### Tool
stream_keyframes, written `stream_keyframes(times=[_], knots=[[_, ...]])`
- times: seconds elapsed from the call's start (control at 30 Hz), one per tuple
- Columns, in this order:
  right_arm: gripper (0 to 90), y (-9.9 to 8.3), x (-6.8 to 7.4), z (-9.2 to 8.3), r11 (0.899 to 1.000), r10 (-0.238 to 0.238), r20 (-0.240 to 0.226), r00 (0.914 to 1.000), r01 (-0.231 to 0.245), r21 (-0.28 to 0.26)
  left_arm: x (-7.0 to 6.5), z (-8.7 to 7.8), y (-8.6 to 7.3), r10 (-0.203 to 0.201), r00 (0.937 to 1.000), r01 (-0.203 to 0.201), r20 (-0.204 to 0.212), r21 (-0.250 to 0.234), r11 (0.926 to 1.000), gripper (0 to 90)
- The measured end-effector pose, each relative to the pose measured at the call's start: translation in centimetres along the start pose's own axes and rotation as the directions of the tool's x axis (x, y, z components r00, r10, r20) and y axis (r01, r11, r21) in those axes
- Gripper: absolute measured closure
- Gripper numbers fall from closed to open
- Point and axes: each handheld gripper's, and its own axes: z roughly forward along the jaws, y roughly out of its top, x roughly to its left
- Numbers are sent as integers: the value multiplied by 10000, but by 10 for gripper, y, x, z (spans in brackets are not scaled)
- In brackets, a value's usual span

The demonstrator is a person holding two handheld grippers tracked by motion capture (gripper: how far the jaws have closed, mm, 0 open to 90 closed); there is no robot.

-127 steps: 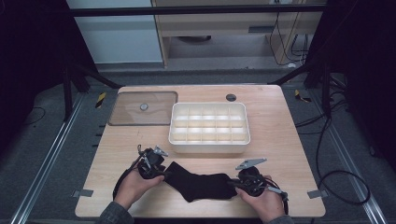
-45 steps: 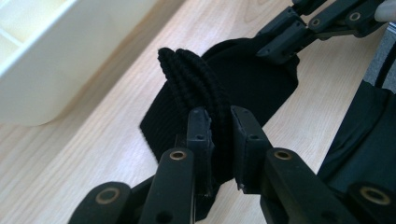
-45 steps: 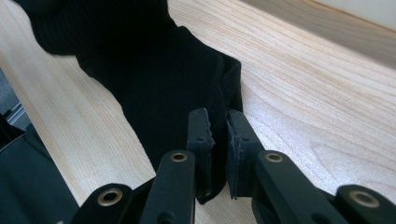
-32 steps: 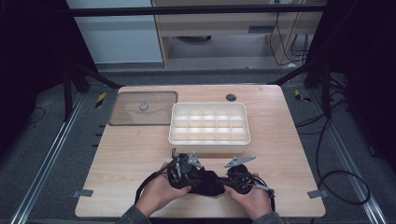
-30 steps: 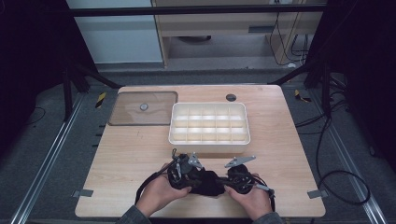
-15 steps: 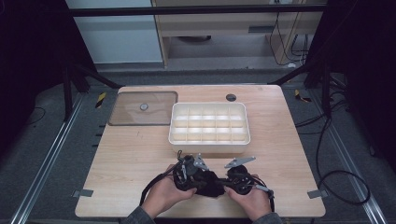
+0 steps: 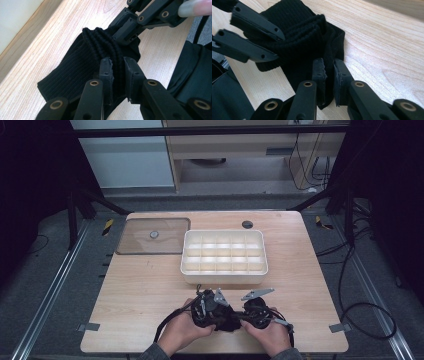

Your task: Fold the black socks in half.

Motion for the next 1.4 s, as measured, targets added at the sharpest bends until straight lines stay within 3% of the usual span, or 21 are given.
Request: stream_keyframes(times=[0.3, 0.63, 0.7, 0.87, 1.13, 1.27, 1.4], knots=[[747, -1, 0, -1, 10000, 48, -40, 10000, -48, -44, -1, 13, -3, 13, 10000, -14, 33, 281, 9996, 767], [630, -1, 0, -6, 10000, 60, 13, 10000, -60, -10, -1, 16, -3, 39, 10000, -41, 40, 339, 9994, 767], [647, -1, 0, -8, 10000, 44, 30, 10000, -44, -52, -1, 17, -4, -16, 10000, 14, 65, 344, 9994, 768], [806, -3, -3, -11, 10000, -25, -89, 10000, 25, 21, -2, 16, -2, 27, 10000, -26, -10, 248, 9997, 768], [824, -3, -2, -8, 10000, 64, -81, 9999, -63, 73, -2, 13, 3, -123, 9997, 116, -234, -298, 9995, 770], [824, -3, -3, -8, 10000, 11, -99, 9999, -10, 95, 1, 18, 2, -230, 9991, 223, -345, -225, 9995, 770], [824, -3, -3, -8, 10000, -4, -91, 10000, 5, 77, 2, 22, 1, -406, 9991, 402, -132, -313, 9987, 769]])
